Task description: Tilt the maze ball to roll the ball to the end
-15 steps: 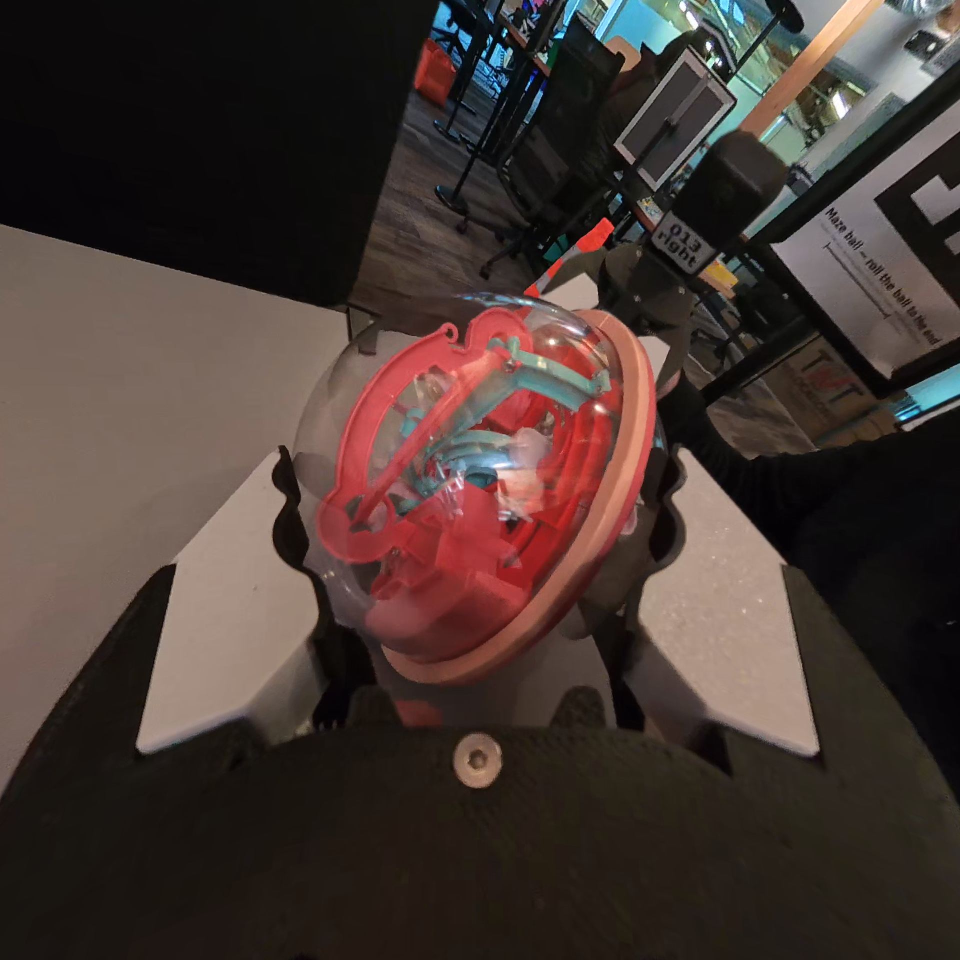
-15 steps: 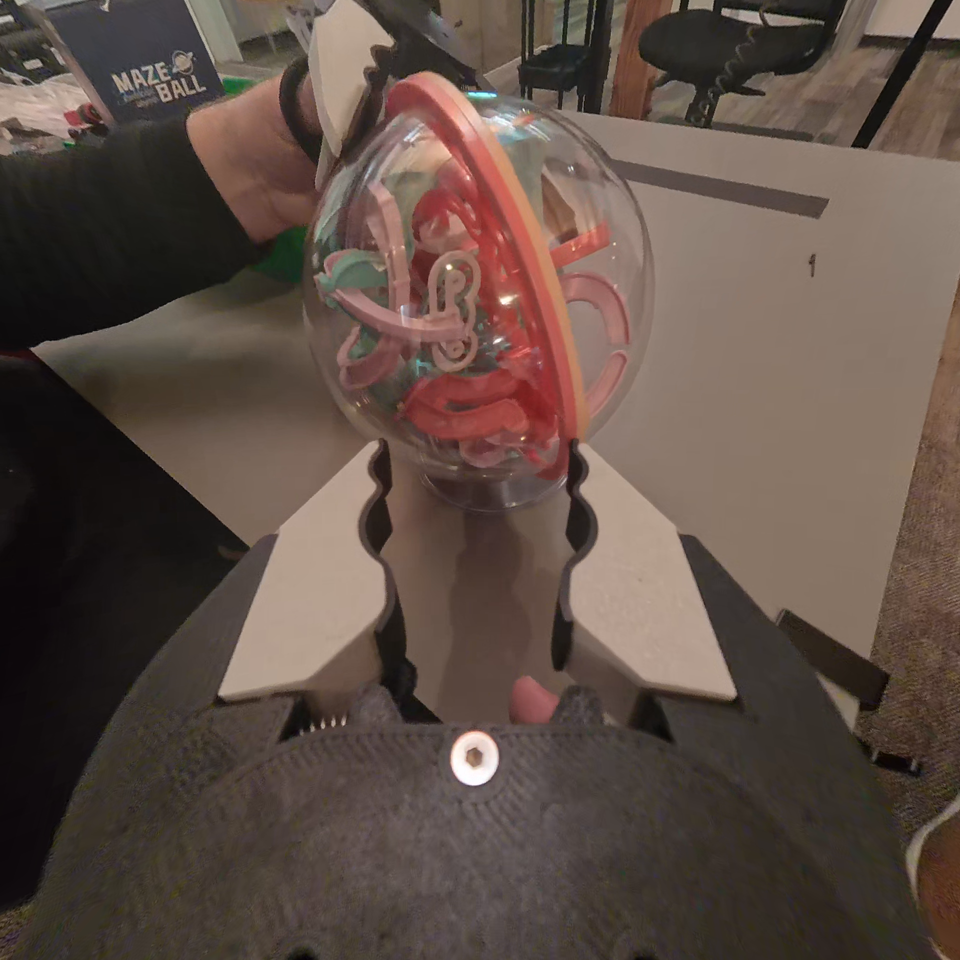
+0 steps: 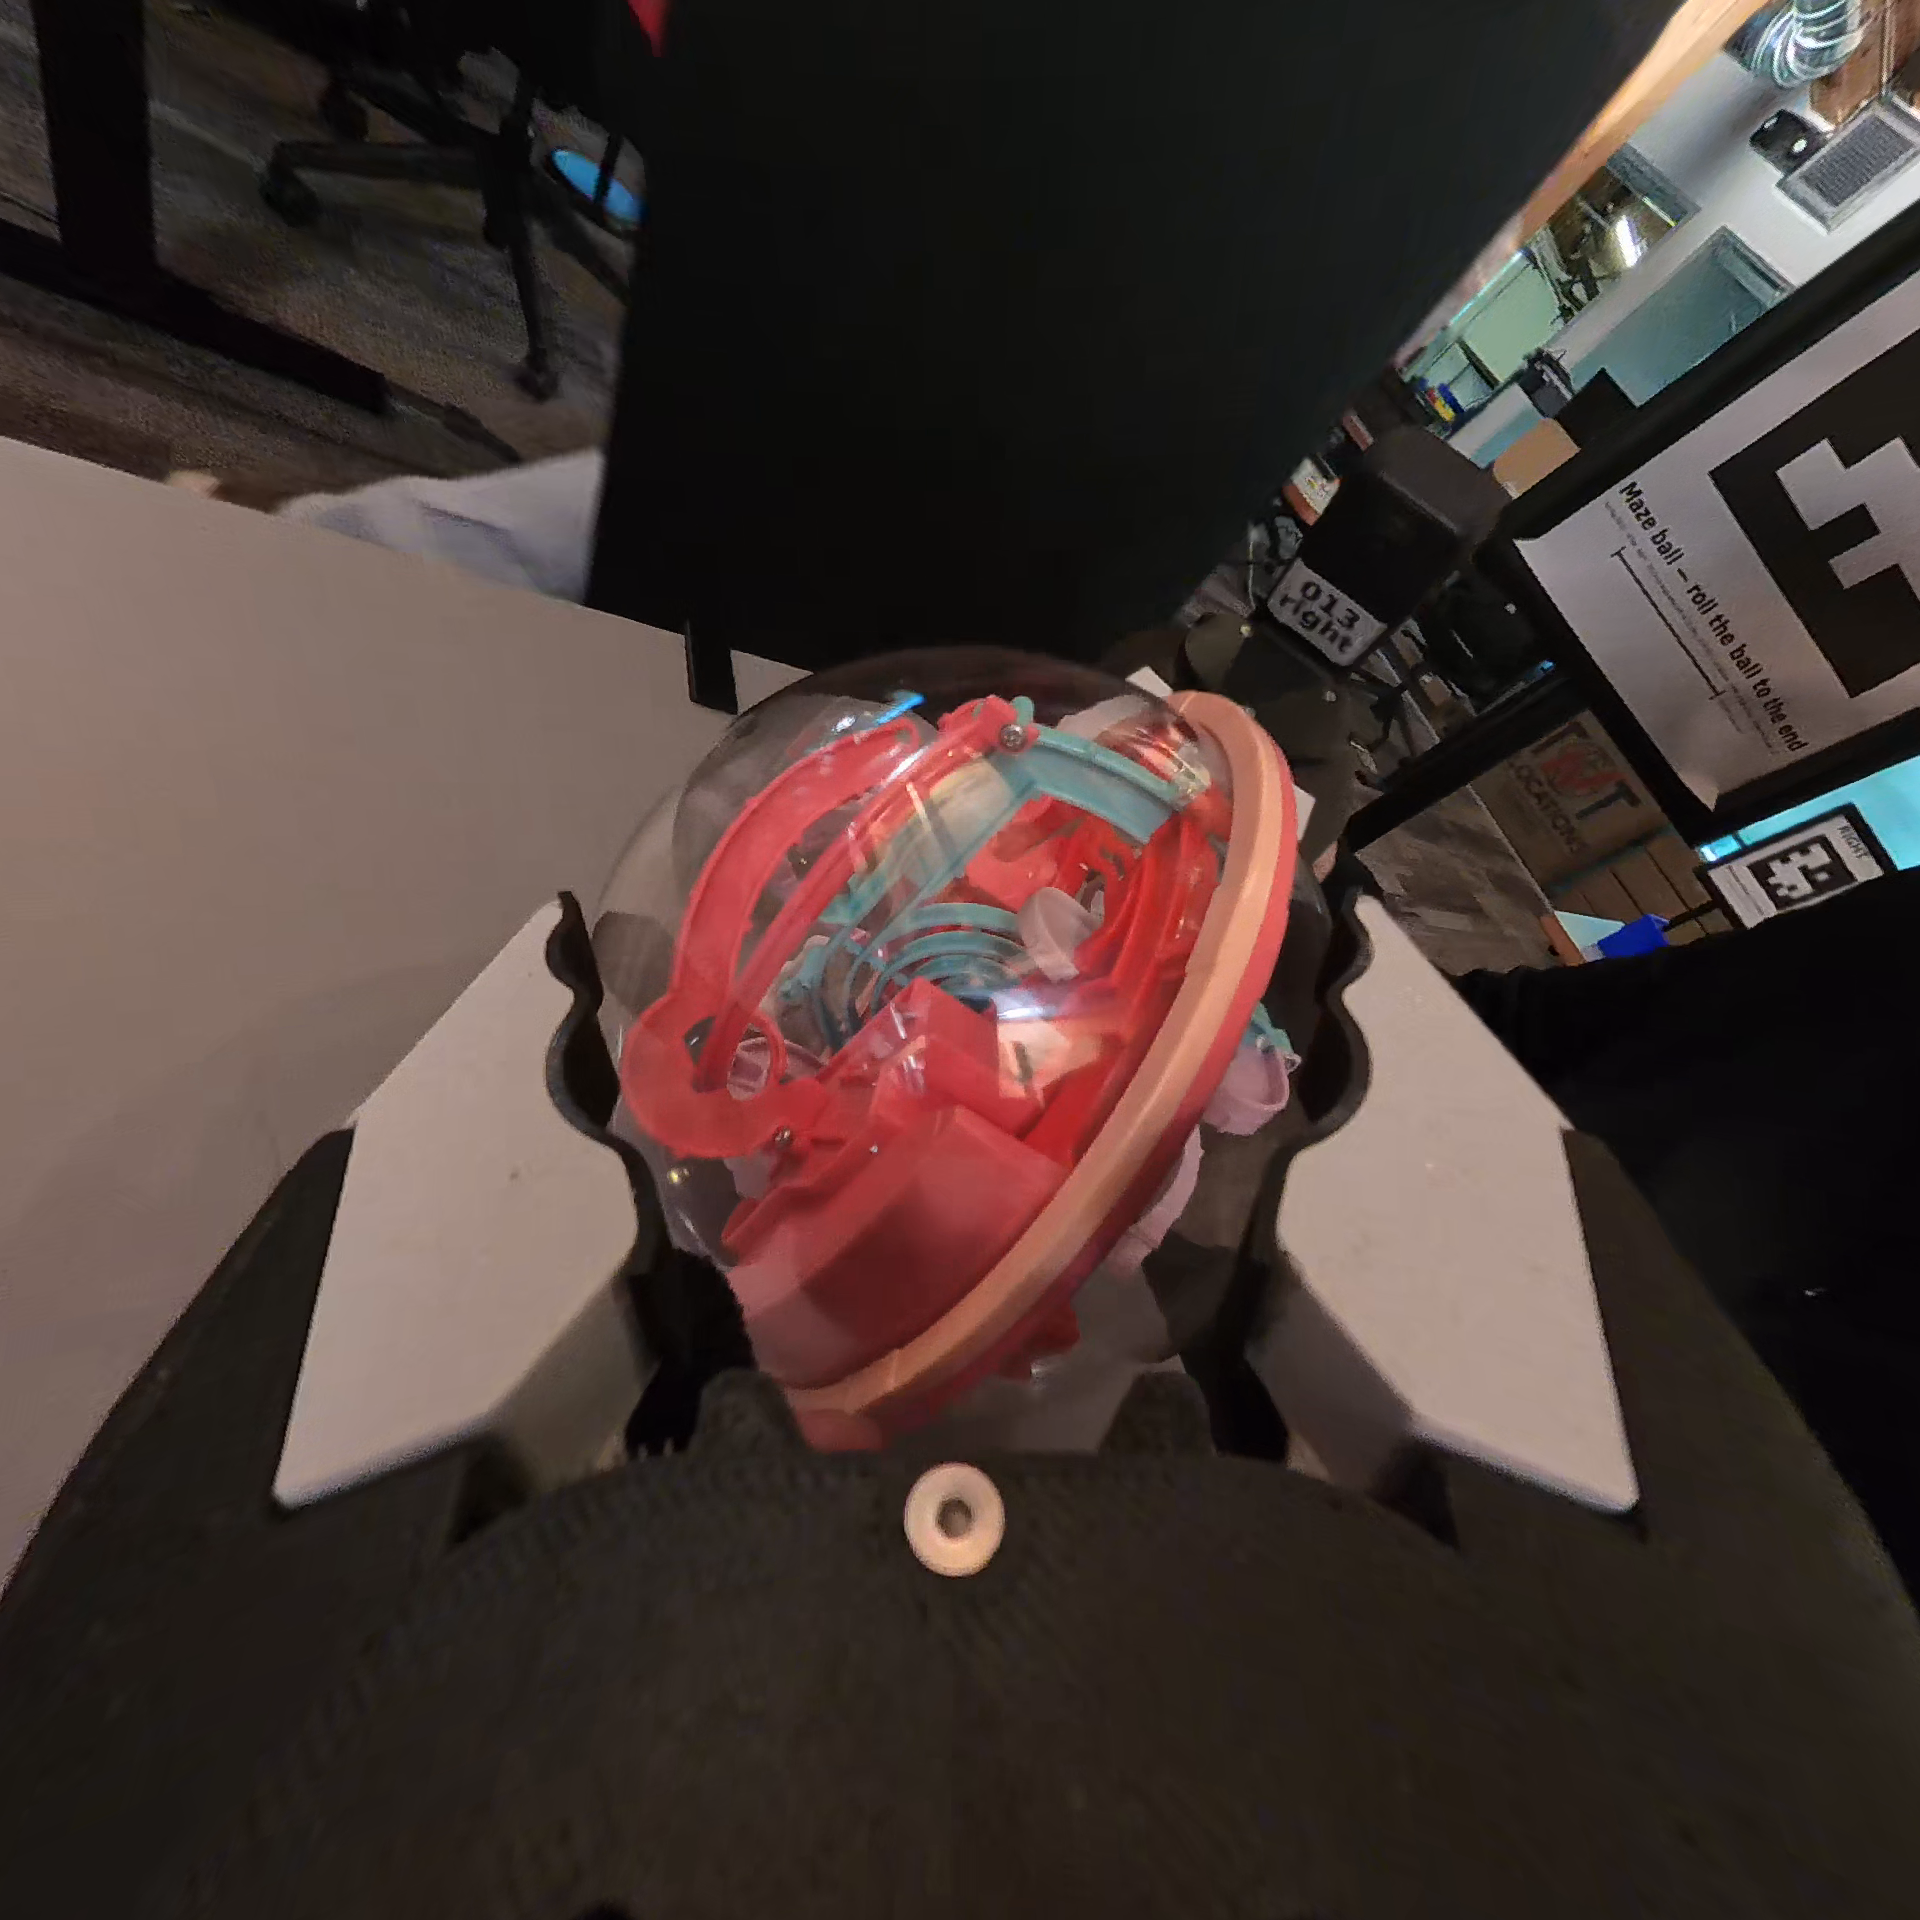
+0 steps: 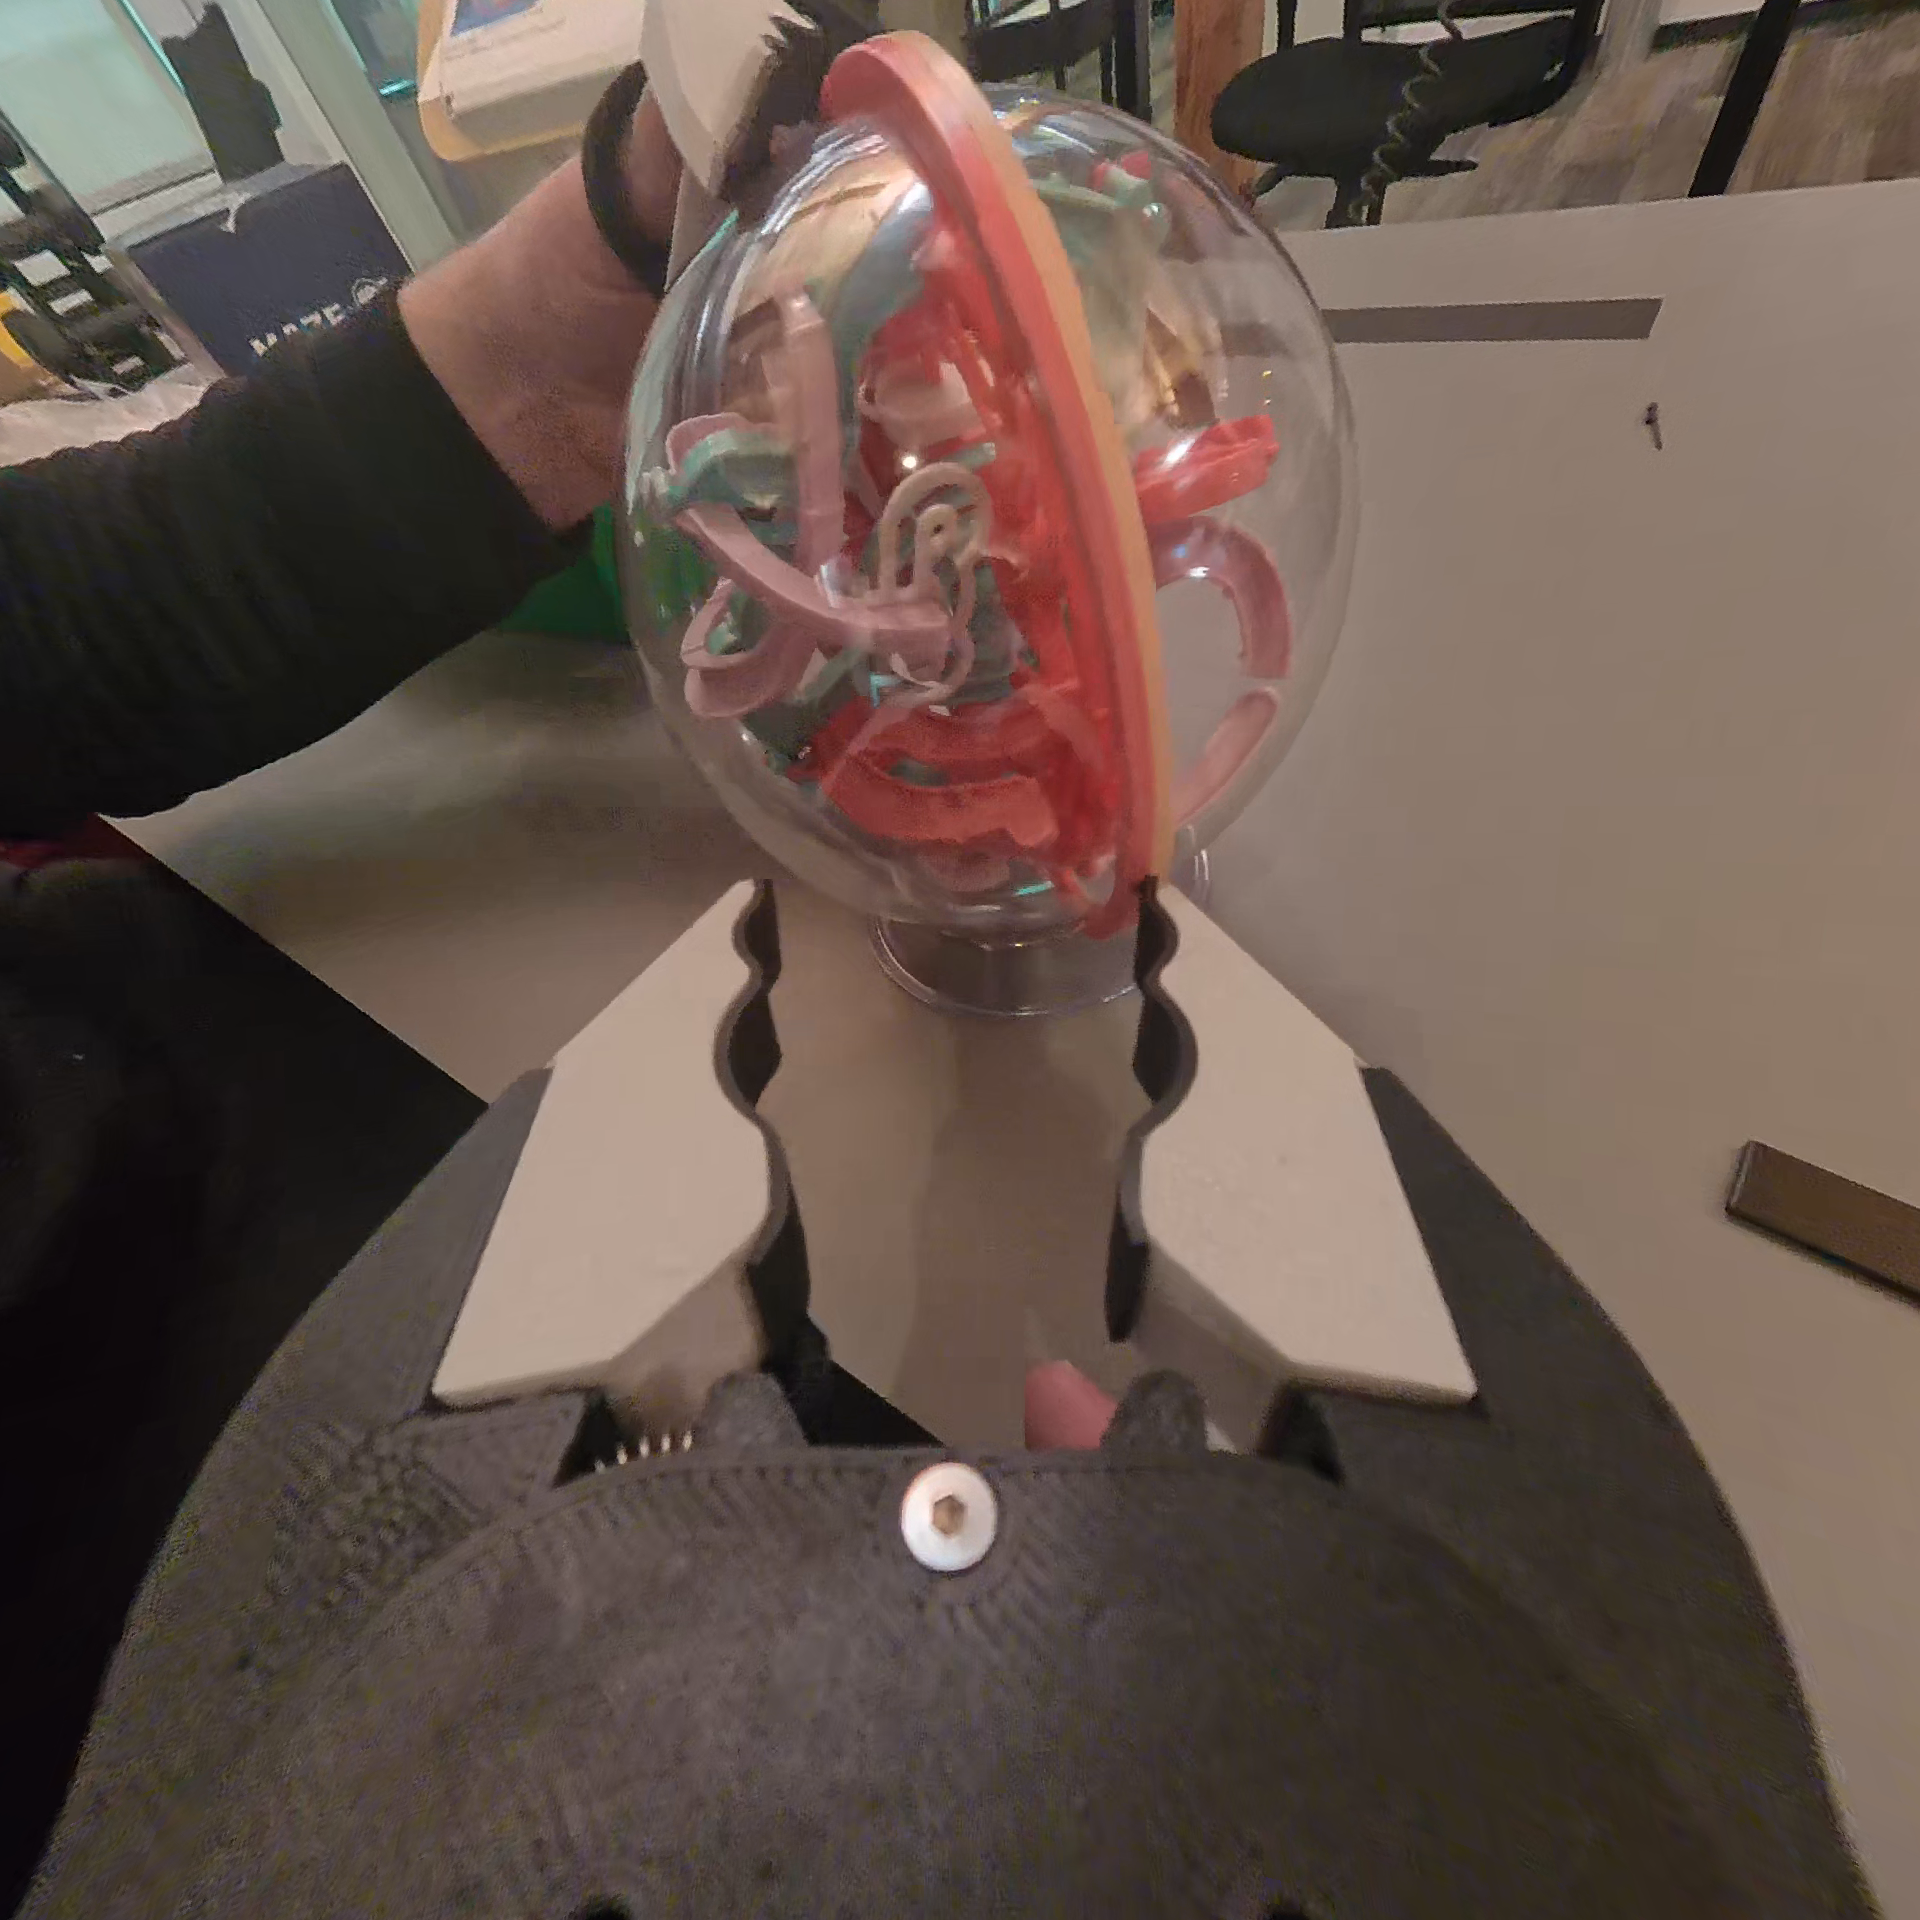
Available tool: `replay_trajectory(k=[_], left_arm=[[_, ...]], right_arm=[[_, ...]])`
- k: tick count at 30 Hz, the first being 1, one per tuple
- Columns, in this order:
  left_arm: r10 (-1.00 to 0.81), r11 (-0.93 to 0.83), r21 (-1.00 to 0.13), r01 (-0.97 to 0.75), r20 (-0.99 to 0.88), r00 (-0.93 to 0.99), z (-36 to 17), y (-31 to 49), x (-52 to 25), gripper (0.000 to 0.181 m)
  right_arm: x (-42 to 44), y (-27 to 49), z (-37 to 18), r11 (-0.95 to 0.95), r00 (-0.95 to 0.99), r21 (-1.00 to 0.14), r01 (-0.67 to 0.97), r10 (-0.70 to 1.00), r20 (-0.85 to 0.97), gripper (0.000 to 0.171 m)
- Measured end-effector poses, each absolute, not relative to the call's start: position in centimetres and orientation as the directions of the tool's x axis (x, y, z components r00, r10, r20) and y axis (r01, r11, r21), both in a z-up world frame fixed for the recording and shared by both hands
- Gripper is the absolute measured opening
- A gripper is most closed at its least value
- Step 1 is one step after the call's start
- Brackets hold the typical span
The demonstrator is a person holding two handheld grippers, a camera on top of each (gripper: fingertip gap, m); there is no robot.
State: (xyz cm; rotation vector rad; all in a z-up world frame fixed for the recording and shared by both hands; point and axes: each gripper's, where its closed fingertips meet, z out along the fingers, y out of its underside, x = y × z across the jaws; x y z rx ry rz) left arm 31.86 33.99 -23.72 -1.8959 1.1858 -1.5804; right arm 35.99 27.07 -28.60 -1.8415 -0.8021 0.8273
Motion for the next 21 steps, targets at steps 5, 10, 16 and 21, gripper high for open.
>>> replay_trajectory(k=[5, 10, 16, 21], left_arm=[[-0.788, -0.566, -0.729, -0.385, 0.616, -0.01, -23.8, 34.1, 31.9, 0.133], [-0.783, -0.562, -0.723, -0.401, 0.622, -0.022, -23.8, 34.1, 32.2, 0.133], [-0.789, -0.556, -0.73, -0.398, 0.614, -0.024, -25.0, 33.6, 32.3, 0.158], [-0.835, -0.527, -0.784, -0.326, 0.549, 0.029, -24.8, 34.4, 31.0, 0.157]], right_arm=[[37.3, 28.3, -27.4, -0.315, 0.624, -0.937, 0.152, 0.766, -0.156, 0.096], [36.6, 29.4, -25.3, -0.223, 0.59, -0.961, 0.164, 0.803, -0.085, 0.115], [35.3, 29.8, -25.8, -0.255, 0.512, -0.946, 0.202, 0.85, -0.12, 0.085], [35.5, 29.5, -25.9, -0.258, 0.483, -0.949, 0.183, 0.864, -0.142, 0.068]])
